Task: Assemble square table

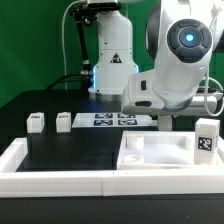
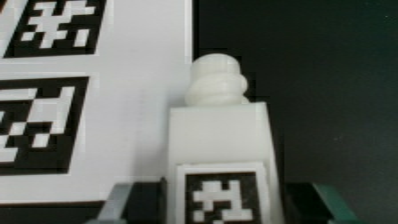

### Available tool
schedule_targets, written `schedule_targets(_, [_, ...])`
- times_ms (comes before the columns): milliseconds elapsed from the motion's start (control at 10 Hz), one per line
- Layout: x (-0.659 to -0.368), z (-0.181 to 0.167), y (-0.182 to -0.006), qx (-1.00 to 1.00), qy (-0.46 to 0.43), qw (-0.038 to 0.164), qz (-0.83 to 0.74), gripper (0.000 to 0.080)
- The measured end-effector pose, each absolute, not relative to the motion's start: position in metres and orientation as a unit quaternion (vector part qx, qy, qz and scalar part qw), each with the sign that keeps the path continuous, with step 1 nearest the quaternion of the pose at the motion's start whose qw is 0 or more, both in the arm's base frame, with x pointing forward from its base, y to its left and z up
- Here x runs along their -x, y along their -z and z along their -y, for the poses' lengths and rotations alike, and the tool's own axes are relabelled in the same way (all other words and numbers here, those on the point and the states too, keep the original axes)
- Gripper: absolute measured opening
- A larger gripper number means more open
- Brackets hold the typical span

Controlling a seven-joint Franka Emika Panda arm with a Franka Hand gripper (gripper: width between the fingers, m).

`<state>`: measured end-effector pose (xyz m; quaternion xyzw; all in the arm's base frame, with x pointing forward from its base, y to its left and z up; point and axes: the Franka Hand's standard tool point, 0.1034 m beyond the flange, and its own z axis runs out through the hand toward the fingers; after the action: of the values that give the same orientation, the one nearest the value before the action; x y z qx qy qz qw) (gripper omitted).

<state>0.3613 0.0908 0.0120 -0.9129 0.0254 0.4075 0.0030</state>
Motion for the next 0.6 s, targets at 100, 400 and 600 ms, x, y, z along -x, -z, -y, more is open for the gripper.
schedule_targets(100, [-0.361, -0.090, -0.012, 0.913, -0.407, 0.003, -0.026, 0.0287])
schedule_targets(400, [-0.362, -0.089, -0.012, 0.913, -0.407, 0.004, -0.028, 0.0287])
schedule_targets(600, [-0.366, -0.080, -0.019, 0.914, -0.405, 0.002, -0.028, 0.0288])
